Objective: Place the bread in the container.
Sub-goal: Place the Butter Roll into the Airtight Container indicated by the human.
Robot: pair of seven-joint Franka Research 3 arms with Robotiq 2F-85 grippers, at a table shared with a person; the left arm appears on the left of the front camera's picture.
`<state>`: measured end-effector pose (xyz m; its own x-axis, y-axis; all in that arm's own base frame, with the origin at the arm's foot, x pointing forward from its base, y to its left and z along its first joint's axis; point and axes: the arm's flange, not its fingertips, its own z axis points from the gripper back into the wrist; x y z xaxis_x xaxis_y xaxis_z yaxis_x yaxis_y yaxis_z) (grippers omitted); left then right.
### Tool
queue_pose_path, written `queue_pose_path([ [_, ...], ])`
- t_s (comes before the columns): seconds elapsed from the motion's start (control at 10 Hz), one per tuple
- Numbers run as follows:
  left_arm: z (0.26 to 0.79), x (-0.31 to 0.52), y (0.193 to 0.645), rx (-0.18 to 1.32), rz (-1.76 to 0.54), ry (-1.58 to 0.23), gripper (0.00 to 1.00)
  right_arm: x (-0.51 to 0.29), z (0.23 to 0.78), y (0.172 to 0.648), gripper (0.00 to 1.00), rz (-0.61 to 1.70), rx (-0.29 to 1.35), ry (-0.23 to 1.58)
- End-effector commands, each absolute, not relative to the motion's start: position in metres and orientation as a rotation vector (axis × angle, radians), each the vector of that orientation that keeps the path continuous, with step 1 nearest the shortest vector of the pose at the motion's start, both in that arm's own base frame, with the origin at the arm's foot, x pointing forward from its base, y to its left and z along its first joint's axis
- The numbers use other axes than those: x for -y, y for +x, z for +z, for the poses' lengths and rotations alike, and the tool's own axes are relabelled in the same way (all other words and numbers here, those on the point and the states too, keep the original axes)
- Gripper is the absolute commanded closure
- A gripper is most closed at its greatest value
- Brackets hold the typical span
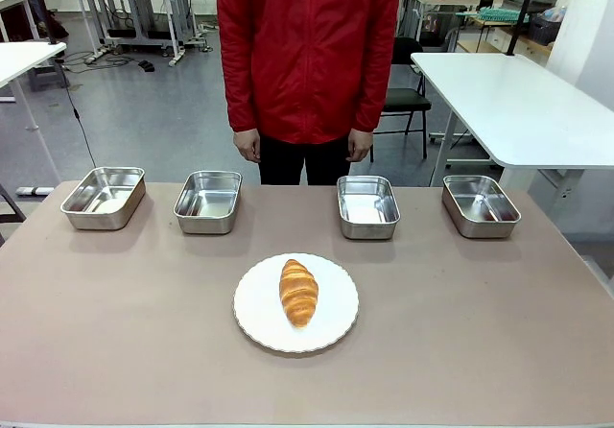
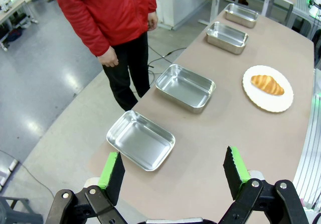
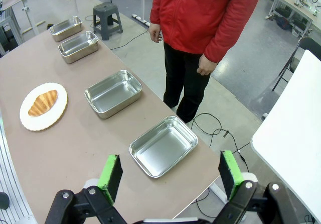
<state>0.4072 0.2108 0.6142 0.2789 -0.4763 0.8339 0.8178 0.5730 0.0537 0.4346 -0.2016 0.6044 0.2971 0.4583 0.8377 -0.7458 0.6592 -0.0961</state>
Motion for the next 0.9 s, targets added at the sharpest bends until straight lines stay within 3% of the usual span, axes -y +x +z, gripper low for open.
queue_pose_path([
  [0.0,0.6162,-0.2117,0.4046,0.938,-0.91,-0.437,0.0,0.2012,0.6055,0.4345,0.0,0.823,0.979,0.341],
  [0.8,0.6162,-0.2117,0.4046,0.938,-0.91,-0.437,0.0,0.2012,0.6055,0.4345,0.0,0.823,0.979,0.341],
])
